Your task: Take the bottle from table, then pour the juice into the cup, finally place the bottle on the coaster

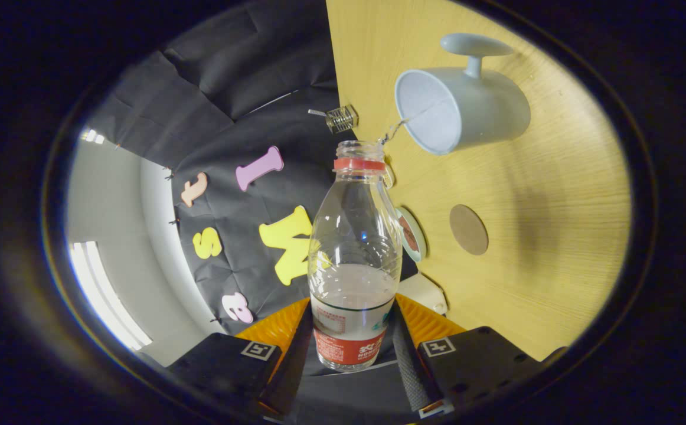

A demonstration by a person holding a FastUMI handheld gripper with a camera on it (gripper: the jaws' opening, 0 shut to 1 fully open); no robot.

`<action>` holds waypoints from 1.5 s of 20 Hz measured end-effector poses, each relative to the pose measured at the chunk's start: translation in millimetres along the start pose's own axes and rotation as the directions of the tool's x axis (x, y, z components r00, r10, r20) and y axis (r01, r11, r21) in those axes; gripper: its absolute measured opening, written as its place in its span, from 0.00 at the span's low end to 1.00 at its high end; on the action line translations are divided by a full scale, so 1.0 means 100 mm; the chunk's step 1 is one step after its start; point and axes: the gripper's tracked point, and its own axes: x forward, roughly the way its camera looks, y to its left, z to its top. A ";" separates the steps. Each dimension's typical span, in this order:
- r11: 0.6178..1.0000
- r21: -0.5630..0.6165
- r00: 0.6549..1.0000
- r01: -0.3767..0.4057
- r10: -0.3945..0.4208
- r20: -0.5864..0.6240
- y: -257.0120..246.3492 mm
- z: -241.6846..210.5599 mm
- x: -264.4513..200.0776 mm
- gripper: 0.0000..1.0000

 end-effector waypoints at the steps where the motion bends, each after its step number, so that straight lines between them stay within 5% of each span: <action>1: 1.000 0.014 1.000 -0.001 0.001 0.005 0.01 0.01 0.00 0.75; 19: 0.968 0.230 0.995 -0.095 0.087 0.044 0.53 0.01 0.01 0.75; 26: 0.980 0.184 0.997 -0.073 0.068 0.034 0.43 0.03 0.02 0.74; 30: 0.999 0.042 0.999 -0.032 0.032 0.001 0.30 -0.07 0.05 0.74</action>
